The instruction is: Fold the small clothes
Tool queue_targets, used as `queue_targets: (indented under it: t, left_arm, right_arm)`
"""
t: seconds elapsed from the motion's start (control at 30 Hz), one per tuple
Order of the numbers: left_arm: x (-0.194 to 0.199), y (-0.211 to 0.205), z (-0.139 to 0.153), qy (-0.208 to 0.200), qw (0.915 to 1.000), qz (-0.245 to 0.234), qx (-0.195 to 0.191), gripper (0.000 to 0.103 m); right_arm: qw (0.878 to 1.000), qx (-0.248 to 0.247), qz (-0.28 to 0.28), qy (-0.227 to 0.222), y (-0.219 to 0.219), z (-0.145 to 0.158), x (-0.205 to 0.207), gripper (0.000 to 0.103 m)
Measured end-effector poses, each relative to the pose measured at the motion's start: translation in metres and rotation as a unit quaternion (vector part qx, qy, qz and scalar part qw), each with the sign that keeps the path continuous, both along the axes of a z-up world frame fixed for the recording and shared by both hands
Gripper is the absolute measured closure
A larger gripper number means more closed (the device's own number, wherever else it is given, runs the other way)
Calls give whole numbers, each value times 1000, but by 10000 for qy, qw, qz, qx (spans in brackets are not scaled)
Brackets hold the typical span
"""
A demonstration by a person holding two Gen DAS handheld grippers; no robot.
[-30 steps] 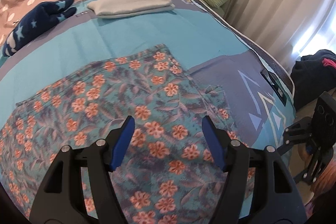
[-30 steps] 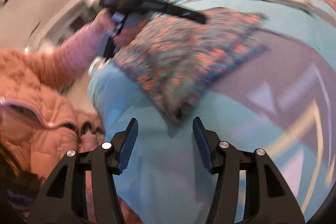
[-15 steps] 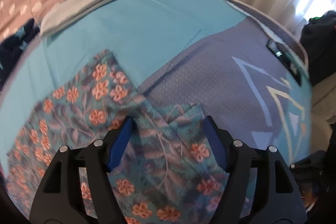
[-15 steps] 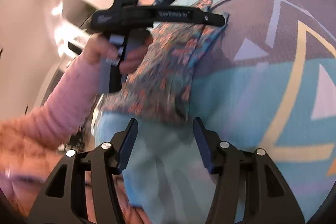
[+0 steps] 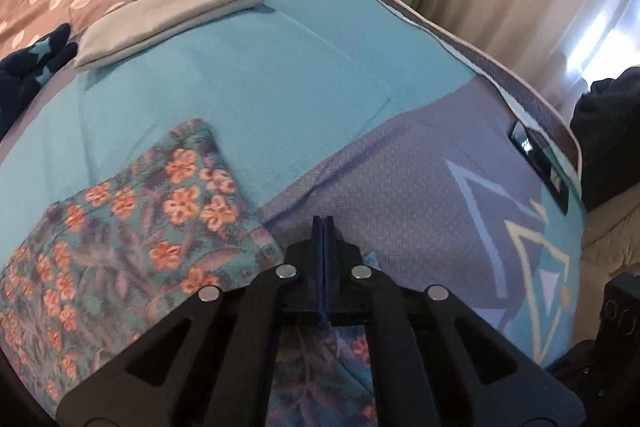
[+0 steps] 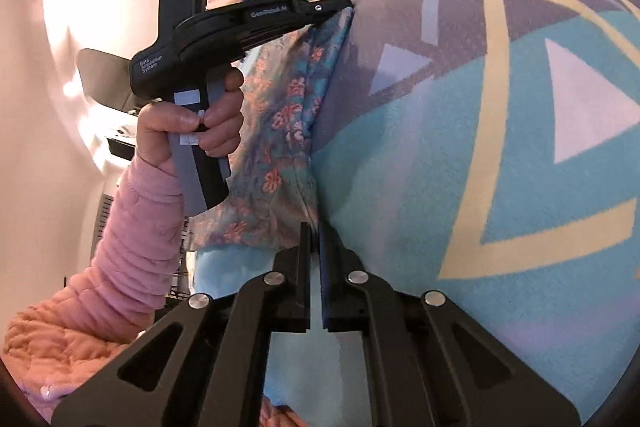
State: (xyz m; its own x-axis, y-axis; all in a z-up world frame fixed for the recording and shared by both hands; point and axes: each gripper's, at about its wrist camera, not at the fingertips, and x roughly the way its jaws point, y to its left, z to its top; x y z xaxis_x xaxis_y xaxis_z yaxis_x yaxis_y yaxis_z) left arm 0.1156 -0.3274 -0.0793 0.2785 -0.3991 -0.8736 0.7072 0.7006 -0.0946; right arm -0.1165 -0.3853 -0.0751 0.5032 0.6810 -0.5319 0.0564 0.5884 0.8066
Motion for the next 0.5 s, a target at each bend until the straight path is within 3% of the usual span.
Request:
queue_targets:
  t: [0.07, 0.13, 0.2, 0.27, 0.3, 0.33, 0.37, 0.4, 0.43, 0.47, 0.5]
  left_arm:
    - [-2, 7, 13, -273, 9996, 109, 11, 62]
    - [-4, 10, 22, -640, 9978, 133, 127, 49]
    - [0, 7, 18, -778, 9955, 129, 517, 48]
    - [11, 1, -1, -392, 9953, 245, 847, 48]
    - [13, 0, -6, -355, 9956, 314, 810, 49]
    - [14, -4, -8, -462, 9958, 332, 711, 57]
    - [14, -10, -8, -599, 9959, 213, 642, 75]
    - [16, -15, -9, -674, 9957, 181, 615, 80]
    - [18, -19, -9, -723, 9953, 239, 604, 85]
    - [21, -21, -11, -758, 9951, 305, 564, 88]
    - [24, -24, -12, -830, 9948, 304, 498, 88]
  right_arm:
    - [9999, -83, 70, -120, -3, 4, -7, 89]
    - [9996, -112, 100, -223, -2, 4, -7, 82]
    - [9995, -46, 155, -286, 2, 5, -1, 73]
    - [9994, -26, 185, -302, 7, 4, 8, 64]
    - [9993, -36, 208, -317, 7, 3, 12, 62]
    - [9990, -51, 261, -355, 12, 4, 17, 57]
    - [9988, -47, 297, -393, 12, 4, 20, 56]
    - [9985, -61, 330, -439, 17, 4, 28, 56]
    - [9984, -98, 328, -459, 21, 4, 34, 61]
    - [9981, -268, 310, -460, 26, 4, 42, 85]
    - [9980, -420, 317, -340, 30, 3, 48, 94]
